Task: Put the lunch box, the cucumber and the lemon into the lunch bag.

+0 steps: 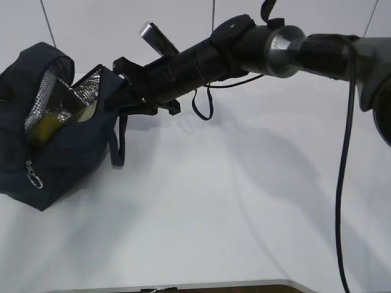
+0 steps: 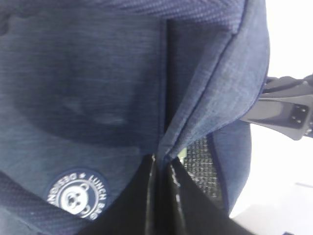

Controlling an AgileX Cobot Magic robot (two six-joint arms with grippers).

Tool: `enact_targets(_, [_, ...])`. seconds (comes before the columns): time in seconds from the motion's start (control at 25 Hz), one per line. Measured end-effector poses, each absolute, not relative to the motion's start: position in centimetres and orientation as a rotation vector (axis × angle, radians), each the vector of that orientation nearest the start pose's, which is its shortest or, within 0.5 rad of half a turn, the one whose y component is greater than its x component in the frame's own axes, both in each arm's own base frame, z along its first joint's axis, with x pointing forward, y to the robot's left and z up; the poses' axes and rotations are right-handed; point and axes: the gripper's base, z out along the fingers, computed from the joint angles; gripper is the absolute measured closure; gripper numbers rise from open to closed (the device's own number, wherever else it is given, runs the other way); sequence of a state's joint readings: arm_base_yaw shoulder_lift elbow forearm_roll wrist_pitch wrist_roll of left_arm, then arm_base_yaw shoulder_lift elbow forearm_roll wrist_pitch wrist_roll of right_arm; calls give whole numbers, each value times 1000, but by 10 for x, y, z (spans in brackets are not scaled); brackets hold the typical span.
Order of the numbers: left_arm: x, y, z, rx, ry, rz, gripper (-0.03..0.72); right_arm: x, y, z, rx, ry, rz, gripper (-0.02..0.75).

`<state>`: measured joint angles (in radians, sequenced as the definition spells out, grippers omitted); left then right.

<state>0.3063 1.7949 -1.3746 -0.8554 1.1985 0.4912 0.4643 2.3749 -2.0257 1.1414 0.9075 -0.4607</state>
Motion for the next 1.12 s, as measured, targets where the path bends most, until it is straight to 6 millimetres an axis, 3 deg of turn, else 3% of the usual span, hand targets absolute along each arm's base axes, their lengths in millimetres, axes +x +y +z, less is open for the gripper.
enact_targets(0.2, [361,45,265,-164,2613,-1006,702,438,294,204,-471,2397,1372,715])
enact_targets(0.48, [363,24,265,-88,2632,-1026,702,433,292,202,-605,2412,1358,722])
enact_targets(0.68, [365,3,269,-52,2603,-1107,702,427,282,200,-810,2481,1162,722])
enact_targets(1.12, [363,-44,273,38,2622,-1198,702,411,252,257,-952,2524,938,722])
